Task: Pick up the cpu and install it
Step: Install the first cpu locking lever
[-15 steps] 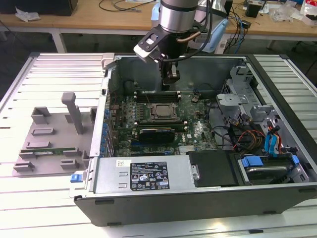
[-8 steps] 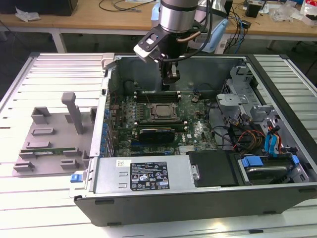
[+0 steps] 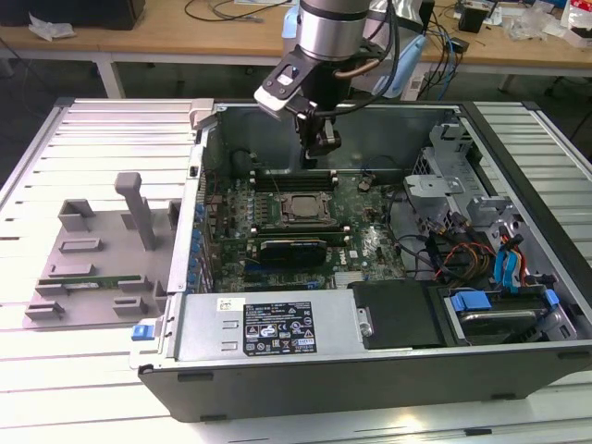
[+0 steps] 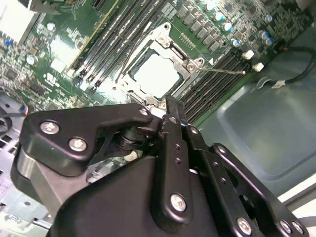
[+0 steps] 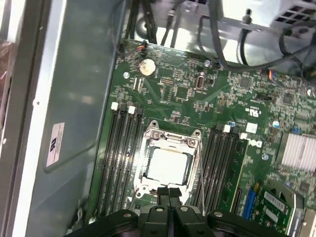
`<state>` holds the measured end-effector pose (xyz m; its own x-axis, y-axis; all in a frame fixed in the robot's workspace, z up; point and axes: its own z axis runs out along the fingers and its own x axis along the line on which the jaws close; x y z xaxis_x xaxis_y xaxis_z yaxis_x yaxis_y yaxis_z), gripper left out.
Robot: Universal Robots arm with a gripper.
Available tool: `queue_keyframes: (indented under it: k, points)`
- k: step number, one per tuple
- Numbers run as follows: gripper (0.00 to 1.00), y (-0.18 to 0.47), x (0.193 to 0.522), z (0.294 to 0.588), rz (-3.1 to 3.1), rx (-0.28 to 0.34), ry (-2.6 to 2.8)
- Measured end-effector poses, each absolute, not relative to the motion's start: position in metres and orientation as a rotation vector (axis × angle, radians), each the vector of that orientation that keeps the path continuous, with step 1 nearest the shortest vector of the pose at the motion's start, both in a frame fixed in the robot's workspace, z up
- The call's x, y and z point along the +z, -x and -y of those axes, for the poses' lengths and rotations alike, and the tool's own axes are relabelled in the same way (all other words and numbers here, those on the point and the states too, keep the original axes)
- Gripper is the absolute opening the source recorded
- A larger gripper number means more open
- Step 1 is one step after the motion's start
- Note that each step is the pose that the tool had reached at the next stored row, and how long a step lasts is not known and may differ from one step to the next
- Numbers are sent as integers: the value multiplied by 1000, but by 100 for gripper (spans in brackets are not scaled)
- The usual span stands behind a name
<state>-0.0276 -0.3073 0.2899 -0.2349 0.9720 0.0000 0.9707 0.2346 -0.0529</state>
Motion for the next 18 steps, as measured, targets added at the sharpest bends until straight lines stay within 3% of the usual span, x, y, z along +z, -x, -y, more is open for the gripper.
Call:
queue_keyframes:
  k: [18]
  points:
    - [11, 24, 290, 307, 2775, 62, 1402]
